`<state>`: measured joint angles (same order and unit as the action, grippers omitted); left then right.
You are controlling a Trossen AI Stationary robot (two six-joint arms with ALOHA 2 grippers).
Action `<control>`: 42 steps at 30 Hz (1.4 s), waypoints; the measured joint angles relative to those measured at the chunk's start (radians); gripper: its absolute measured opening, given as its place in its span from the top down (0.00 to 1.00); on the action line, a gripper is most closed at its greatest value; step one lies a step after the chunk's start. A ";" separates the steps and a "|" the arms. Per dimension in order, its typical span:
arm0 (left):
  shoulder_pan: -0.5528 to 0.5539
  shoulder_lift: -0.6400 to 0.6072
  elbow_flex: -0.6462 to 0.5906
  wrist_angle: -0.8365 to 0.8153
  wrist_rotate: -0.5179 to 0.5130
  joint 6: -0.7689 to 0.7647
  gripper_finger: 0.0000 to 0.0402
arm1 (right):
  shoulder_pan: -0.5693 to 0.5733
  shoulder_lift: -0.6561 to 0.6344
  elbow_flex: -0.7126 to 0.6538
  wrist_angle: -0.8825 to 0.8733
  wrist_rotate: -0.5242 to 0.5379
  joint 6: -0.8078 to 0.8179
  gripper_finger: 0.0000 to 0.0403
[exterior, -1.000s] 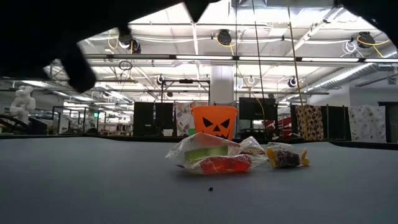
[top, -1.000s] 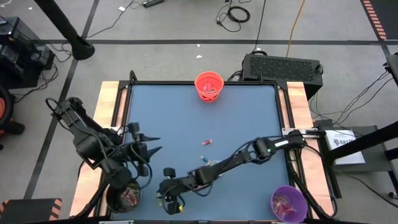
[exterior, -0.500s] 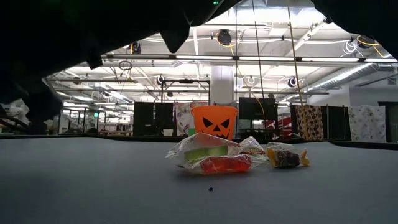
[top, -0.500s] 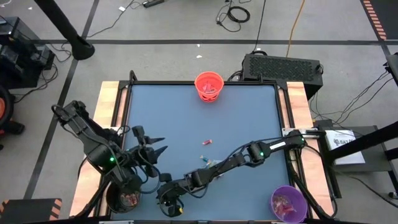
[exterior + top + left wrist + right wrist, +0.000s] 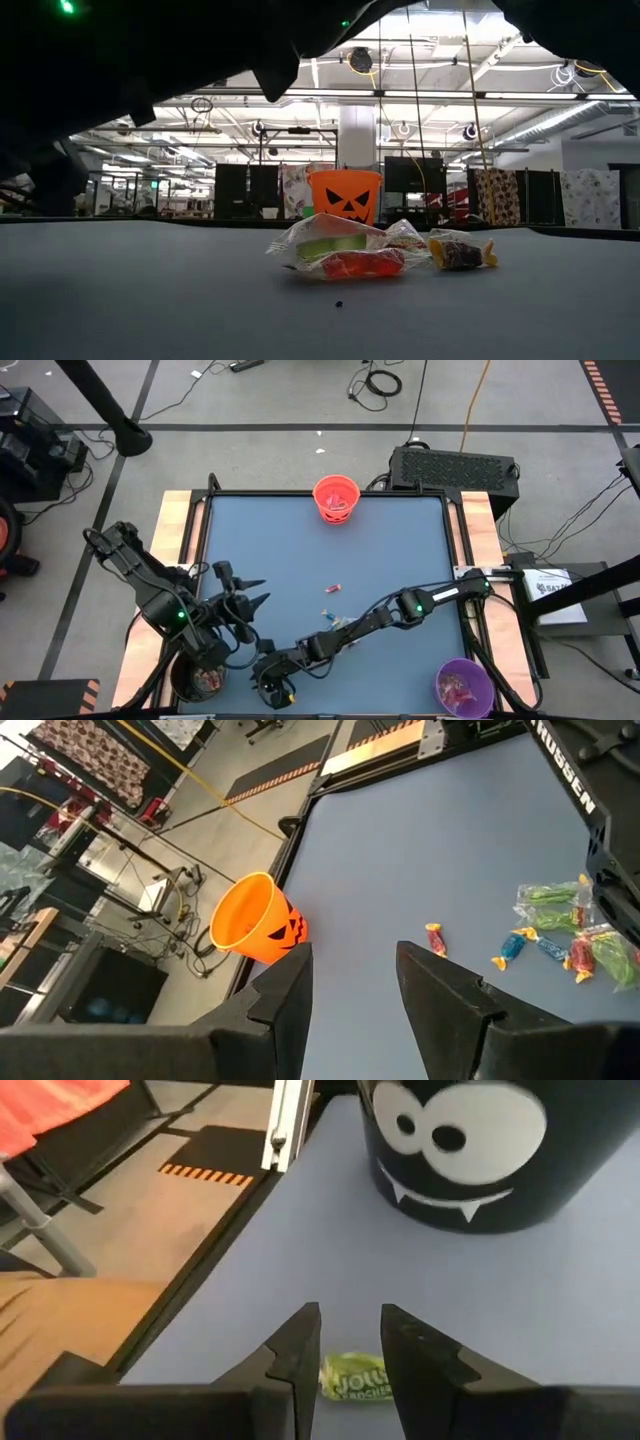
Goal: Sort candy by brand, put in halloween buckets
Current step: Put the green candy into the black bucket
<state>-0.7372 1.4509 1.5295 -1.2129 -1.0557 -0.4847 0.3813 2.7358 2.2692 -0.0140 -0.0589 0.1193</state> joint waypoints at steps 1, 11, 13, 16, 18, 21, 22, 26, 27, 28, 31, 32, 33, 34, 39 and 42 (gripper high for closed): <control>0.000 0.000 0.000 0.000 0.000 0.000 0.62 | 0.000 0.000 0.000 -0.010 0.000 0.003 0.75; -0.001 0.000 0.000 0.000 0.001 0.000 0.62 | -0.016 -0.003 0.002 -0.093 0.011 0.006 0.75; -0.001 0.000 0.000 0.000 0.002 0.000 0.62 | -0.025 -0.006 0.003 -0.136 0.010 0.006 0.75; -0.001 0.000 0.000 0.000 0.005 -0.001 0.62 | -0.041 -0.020 0.004 -0.224 0.011 0.002 0.75; -0.001 0.000 0.000 0.000 0.005 -0.001 0.62 | -0.052 -0.038 0.005 -0.285 0.011 -0.001 0.75; -0.001 0.000 0.000 -0.002 0.006 -0.005 0.62 | -0.065 -0.069 0.004 -0.412 0.042 -0.025 0.75; -0.001 0.000 0.000 -0.002 0.008 -0.006 0.62 | -0.068 -0.079 0.003 -0.455 0.061 -0.043 0.75; -0.001 0.000 -0.001 -0.002 0.015 -0.007 0.62 | -0.083 -0.126 0.002 -0.662 0.180 -0.128 0.75; -0.003 0.000 -0.001 -0.002 0.016 -0.008 0.62 | -0.090 -0.135 0.001 -0.713 0.213 -0.147 0.75; -0.004 0.000 -0.001 -0.001 0.016 -0.008 0.62 | -0.099 -0.146 -0.001 -0.766 0.247 -0.164 0.75; -0.004 0.000 -0.001 -0.001 0.016 -0.010 0.62 | -0.126 -0.179 -0.004 -0.907 0.322 -0.191 0.75; -0.004 0.000 -0.001 -0.002 0.015 -0.015 0.62 | -0.136 -0.191 -0.005 -0.939 0.324 -0.192 0.75; -0.004 0.000 -0.001 -0.004 0.012 -0.016 0.62 | -0.145 -0.207 -0.005 -0.960 0.322 -0.192 0.75; -0.004 0.000 -0.001 -0.005 0.007 -0.017 0.62 | -0.152 -0.229 -0.006 -0.981 0.322 -0.192 0.75; -0.004 0.000 -0.001 -0.011 -0.002 -0.031 0.62 | -0.144 -0.364 -0.001 -1.138 0.271 -0.176 0.75; -0.003 0.000 -0.001 -0.015 -0.028 -0.033 0.62 | -0.110 -0.415 -0.003 -1.253 0.260 -0.130 0.75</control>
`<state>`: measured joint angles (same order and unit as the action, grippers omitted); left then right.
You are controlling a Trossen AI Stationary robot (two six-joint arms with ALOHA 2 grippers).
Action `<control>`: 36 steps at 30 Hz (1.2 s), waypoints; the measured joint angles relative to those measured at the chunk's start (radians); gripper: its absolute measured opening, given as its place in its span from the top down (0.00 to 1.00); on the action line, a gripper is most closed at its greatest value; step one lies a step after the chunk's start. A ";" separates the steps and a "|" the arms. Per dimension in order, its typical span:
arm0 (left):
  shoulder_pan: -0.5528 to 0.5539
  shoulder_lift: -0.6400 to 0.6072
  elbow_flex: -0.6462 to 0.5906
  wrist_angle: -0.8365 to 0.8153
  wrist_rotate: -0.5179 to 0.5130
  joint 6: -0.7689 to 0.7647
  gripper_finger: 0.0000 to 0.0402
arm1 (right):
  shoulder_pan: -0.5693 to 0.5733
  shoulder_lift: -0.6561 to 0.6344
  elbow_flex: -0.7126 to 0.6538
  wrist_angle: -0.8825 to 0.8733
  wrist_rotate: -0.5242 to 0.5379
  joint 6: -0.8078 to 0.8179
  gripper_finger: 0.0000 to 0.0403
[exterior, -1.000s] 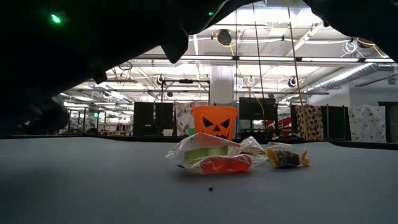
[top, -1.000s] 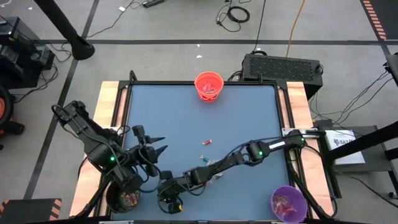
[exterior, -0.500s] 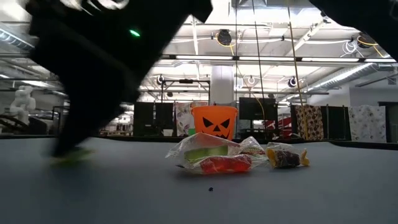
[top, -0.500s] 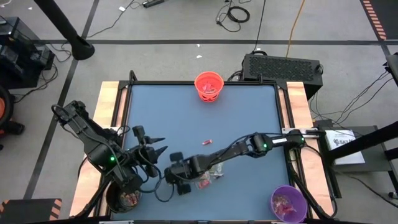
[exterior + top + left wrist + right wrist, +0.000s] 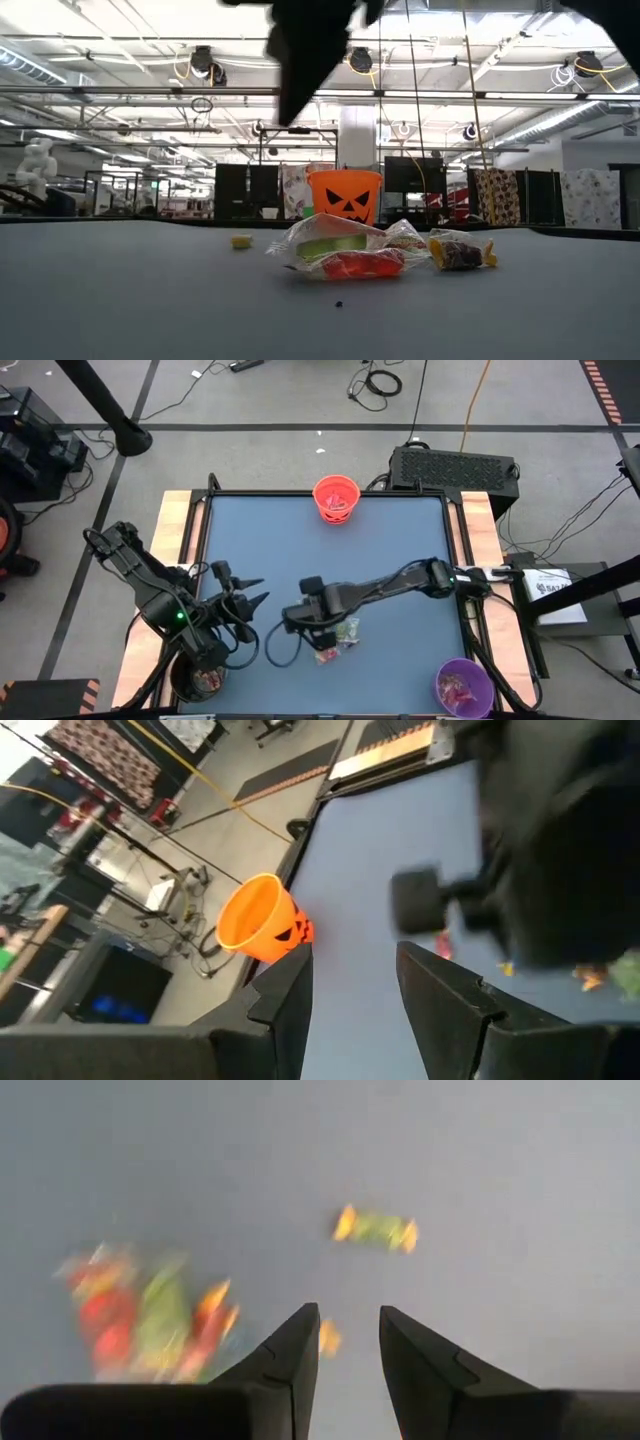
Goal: Sort candy by brand, put in halloween buckets
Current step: Put the green candy into the black bucket
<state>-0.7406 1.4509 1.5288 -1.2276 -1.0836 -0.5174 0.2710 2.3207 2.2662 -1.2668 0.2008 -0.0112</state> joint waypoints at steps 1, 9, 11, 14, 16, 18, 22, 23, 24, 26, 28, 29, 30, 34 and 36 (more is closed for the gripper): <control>0.000 0.000 0.000 -0.009 -0.008 0.000 0.62 | 0.014 -0.016 0.000 -0.046 0.001 0.018 0.75; 0.109 -0.004 0.000 -0.105 0.103 0.065 0.62 | 0.166 -0.183 0.000 -0.308 0.135 0.151 0.75; 0.162 -0.004 0.000 -0.089 0.198 0.150 0.62 | 0.199 -0.241 -0.011 -0.302 0.188 0.157 0.75; 0.266 0.001 -0.002 -0.017 0.374 0.327 0.62 | 0.245 -0.331 -0.030 -0.306 0.306 0.186 0.75; 0.334 0.002 -0.026 0.054 0.532 0.496 0.62 | 0.273 -0.383 -0.055 -0.305 0.401 0.215 0.75; 0.406 0.002 -0.073 0.155 0.688 0.697 0.62 | 0.287 -0.427 -0.082 -0.293 0.491 0.236 0.75; 0.502 0.027 -0.176 0.275 0.854 1.026 0.62 | 0.295 -0.518 -0.150 -0.281 0.589 0.283 0.75; 0.514 0.040 -0.200 0.300 0.855 1.069 0.62 | 0.295 -0.537 -0.173 -0.281 0.594 0.298 0.75; 0.523 0.054 -0.222 0.326 0.856 1.097 0.62 | 0.296 -0.554 -0.200 -0.277 0.594 0.314 0.75; 0.536 0.096 -0.247 0.369 0.871 1.136 0.62 | 0.296 -0.588 -0.264 -0.268 0.594 0.356 0.75; 0.539 0.149 -0.258 0.406 0.900 1.181 0.62 | 0.296 -0.625 -0.344 -0.243 0.599 0.387 0.75; 0.541 0.178 -0.259 0.416 0.922 1.206 0.62 | 0.296 -0.647 -0.389 -0.222 0.607 0.397 0.75; 0.543 0.208 -0.259 0.427 0.953 1.235 0.62 | 0.298 -0.668 -0.441 -0.195 0.611 0.401 0.75; 0.561 0.323 -0.259 0.445 1.062 1.330 0.62 | 0.300 -0.740 -0.649 -0.048 0.610 0.393 0.75; 0.575 0.371 -0.259 0.446 1.061 1.361 0.62 | 0.300 -0.772 -0.726 0.004 0.603 0.357 0.75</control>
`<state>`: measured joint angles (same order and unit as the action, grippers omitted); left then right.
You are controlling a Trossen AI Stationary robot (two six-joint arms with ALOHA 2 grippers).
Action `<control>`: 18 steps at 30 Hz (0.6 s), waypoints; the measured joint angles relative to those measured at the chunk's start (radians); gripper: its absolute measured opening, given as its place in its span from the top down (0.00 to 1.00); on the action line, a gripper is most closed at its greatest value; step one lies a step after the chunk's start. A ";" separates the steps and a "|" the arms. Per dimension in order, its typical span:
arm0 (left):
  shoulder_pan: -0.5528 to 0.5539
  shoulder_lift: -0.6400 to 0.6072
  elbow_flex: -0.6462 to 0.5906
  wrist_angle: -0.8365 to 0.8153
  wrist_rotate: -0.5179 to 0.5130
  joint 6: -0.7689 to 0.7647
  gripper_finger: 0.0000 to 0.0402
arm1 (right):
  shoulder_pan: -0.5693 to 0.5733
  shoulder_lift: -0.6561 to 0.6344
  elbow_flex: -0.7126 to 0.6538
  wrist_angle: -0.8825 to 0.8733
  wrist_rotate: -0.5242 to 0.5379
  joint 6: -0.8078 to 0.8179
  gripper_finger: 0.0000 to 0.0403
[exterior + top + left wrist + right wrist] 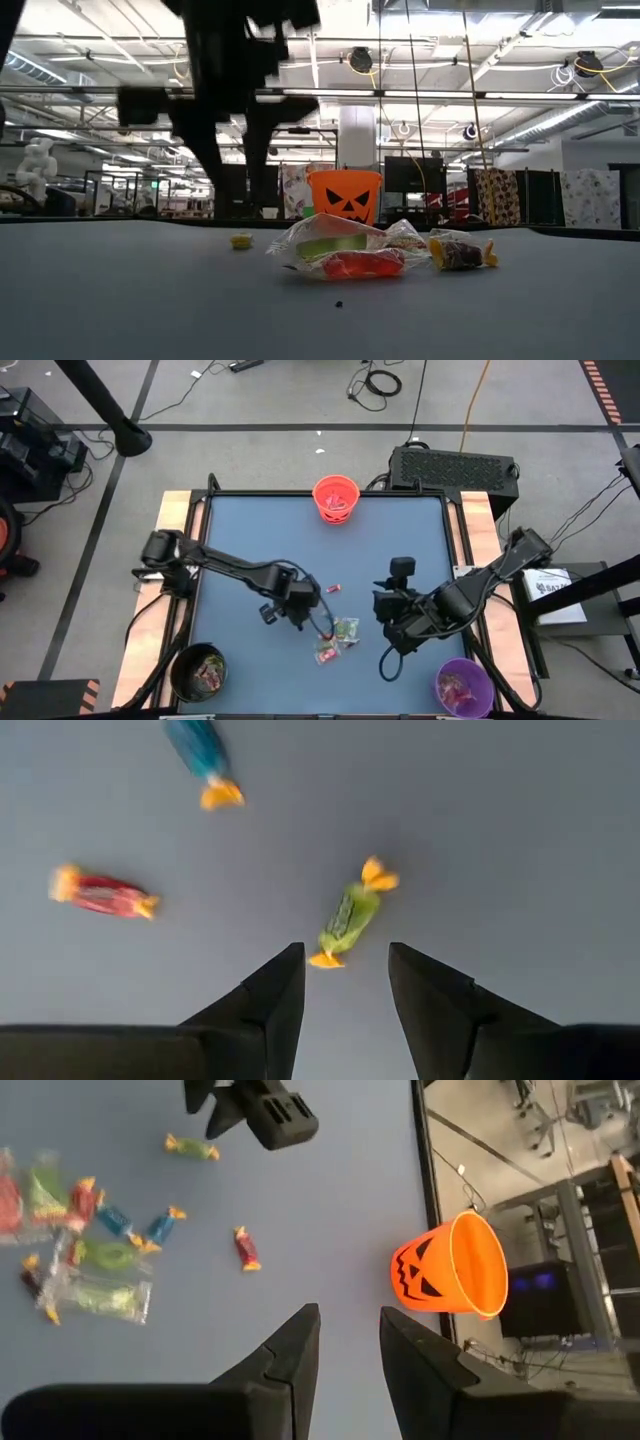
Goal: Sort candy by brand, put in halloween buckets
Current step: Put the green candy into the black bucket
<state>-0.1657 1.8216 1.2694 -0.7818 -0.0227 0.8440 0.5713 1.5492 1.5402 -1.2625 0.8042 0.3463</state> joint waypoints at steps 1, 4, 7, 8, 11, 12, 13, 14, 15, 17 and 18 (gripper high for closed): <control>0.006 0.018 0.000 0.005 0.000 0.010 0.62 | 0.000 -0.014 -0.024 0.017 0.002 -0.017 0.75; 0.015 0.051 0.000 0.028 0.012 0.056 0.62 | -0.009 -0.051 -0.060 0.028 0.003 -0.005 0.75; 0.015 0.067 0.000 0.036 0.022 0.106 0.62 | -0.016 -0.075 -0.063 0.037 0.007 0.016 0.75; 0.015 0.068 0.000 0.036 0.022 0.135 0.62 | -0.016 -0.082 -0.064 0.044 0.009 0.017 0.75; 0.014 0.068 0.000 0.037 0.021 0.239 0.62 | -0.015 -0.092 -0.064 0.079 0.008 0.008 0.75; 0.014 0.068 0.000 0.042 0.022 0.263 0.62 | -0.014 -0.092 -0.064 0.087 0.008 0.004 0.75; 0.014 0.068 0.000 0.045 0.023 0.287 0.62 | -0.015 -0.091 -0.064 0.089 0.006 0.001 0.75; 0.014 0.068 0.000 0.044 0.025 0.305 0.62 | -0.015 -0.091 -0.064 0.087 0.006 0.001 0.75; 0.014 0.068 0.000 0.043 0.027 0.319 0.62 | -0.015 -0.091 -0.064 0.087 0.006 0.001 0.75; 0.017 0.080 0.002 0.046 0.034 0.340 0.62 | -0.015 -0.091 -0.064 0.086 0.006 0.007 0.75; 0.017 0.086 0.002 0.046 0.037 0.356 0.62 | -0.015 -0.091 -0.064 0.087 0.006 0.010 0.75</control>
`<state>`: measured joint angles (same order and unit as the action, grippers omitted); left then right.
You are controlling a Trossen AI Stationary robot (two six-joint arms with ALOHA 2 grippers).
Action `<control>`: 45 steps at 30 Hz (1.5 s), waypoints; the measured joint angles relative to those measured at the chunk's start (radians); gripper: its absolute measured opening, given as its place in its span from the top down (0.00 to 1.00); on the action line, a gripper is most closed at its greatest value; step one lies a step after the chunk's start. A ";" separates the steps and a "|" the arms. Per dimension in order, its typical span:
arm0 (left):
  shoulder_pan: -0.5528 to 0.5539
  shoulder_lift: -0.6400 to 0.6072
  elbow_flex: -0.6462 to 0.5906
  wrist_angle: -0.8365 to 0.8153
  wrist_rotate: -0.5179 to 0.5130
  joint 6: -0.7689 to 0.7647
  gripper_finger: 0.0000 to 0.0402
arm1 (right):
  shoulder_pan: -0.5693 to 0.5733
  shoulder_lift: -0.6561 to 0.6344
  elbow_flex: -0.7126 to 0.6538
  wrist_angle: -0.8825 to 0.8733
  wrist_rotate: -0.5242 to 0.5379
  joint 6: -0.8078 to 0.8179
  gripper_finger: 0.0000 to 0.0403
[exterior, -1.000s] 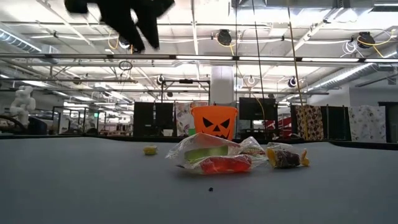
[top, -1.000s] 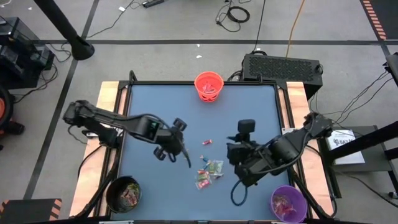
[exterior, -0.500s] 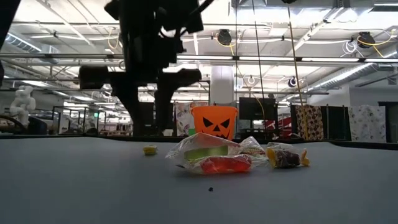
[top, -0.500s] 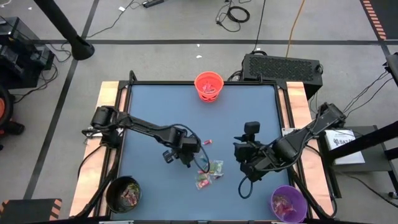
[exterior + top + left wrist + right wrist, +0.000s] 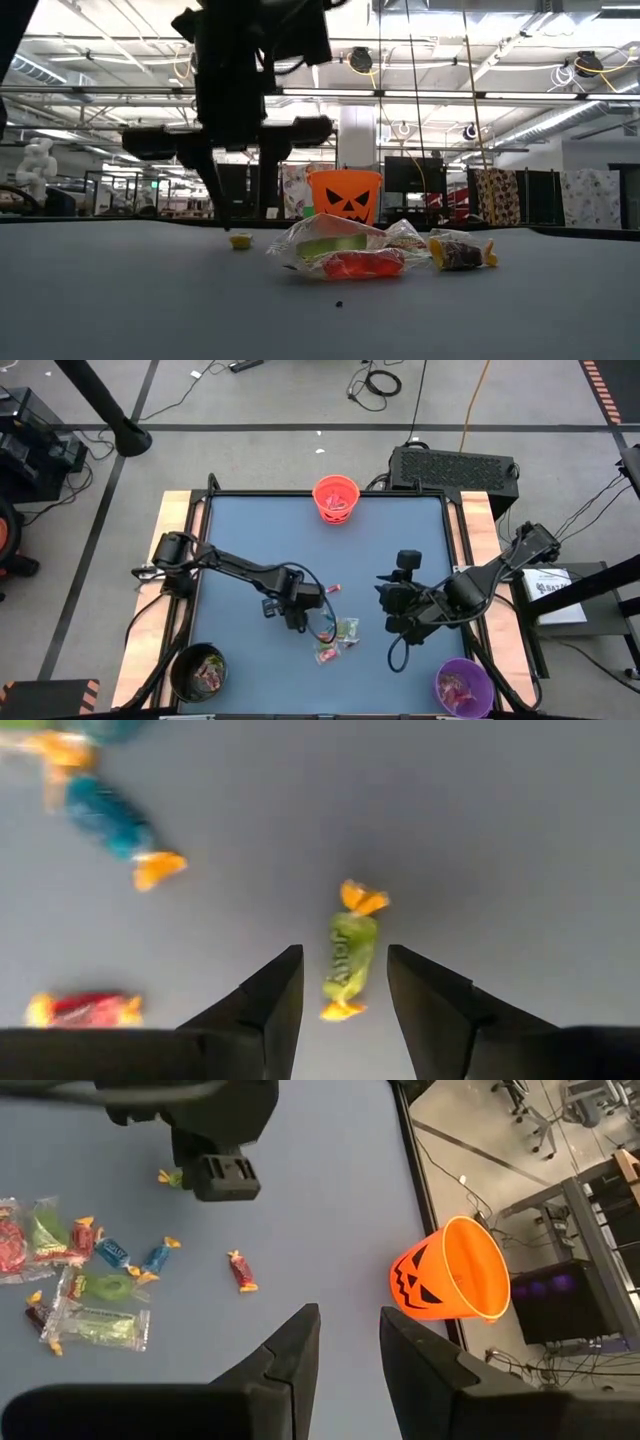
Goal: Sort candy by brand, put in halloween buckets
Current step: Put the green candy into the black bucket
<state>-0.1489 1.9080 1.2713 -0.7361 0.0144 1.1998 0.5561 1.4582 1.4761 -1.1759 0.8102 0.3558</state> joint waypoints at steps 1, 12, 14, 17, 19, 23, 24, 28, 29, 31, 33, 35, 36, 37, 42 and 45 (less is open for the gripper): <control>0.001 0.007 -0.001 -0.004 0.000 0.016 0.62 | 0.000 0.000 0.000 0.000 0.000 0.001 0.75; 0.014 0.052 0.002 0.035 0.023 0.099 0.63 | 0.001 0.000 0.000 0.006 0.000 0.000 0.75; 0.018 0.052 0.002 0.030 0.029 0.098 0.66 | 0.001 0.000 0.000 0.006 0.000 0.000 0.75; 0.025 0.052 0.002 0.011 0.042 0.096 0.73 | 0.001 0.000 0.000 0.006 0.000 -0.001 0.75; 0.029 0.053 0.002 0.005 0.048 0.091 0.77 | 0.001 0.000 0.000 0.006 0.000 -0.001 0.75; 0.030 0.053 0.002 0.003 0.051 0.089 0.82 | 0.001 0.000 0.000 0.006 0.000 -0.001 0.75; 0.030 0.053 0.002 0.002 0.051 0.089 0.82 | 0.001 0.000 0.000 0.006 0.000 -0.001 0.75; 0.031 0.053 0.002 0.000 0.063 0.076 0.82 | 0.001 0.000 0.000 0.007 0.000 -0.001 0.75; 0.031 0.053 0.001 0.001 0.064 0.065 0.82 | 0.001 0.000 0.000 0.006 0.000 -0.001 0.75; 0.031 0.053 0.001 -0.001 0.066 0.060 0.83 | 0.001 0.000 0.000 0.006 0.000 -0.001 0.75; 0.030 0.053 0.001 -0.002 0.064 0.036 0.83 | 0.001 0.000 0.000 0.007 0.000 -0.001 0.75; 0.030 0.053 0.001 -0.002 0.064 0.016 0.83 | 0.001 0.000 0.001 0.006 0.000 -0.001 0.75; 0.030 0.053 0.001 -0.002 0.064 0.011 0.83 | 0.001 0.000 0.001 0.006 0.000 -0.001 0.75; 0.029 0.053 0.001 -0.003 0.064 0.010 0.83 | 0.001 0.000 0.001 0.006 0.000 -0.001 0.75; 0.008 0.032 0.010 -0.027 0.039 -0.055 0.83 | 0.001 0.000 0.002 0.006 0.000 -0.001 0.75; -0.015 -0.004 0.032 -0.051 -0.002 -0.105 0.83 | 0.001 0.000 0.002 0.006 0.001 -0.001 0.75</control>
<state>-0.1643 1.9040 1.3028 -0.7872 0.0120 1.0948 0.5571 1.4586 1.4780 -1.1694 0.8109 0.3546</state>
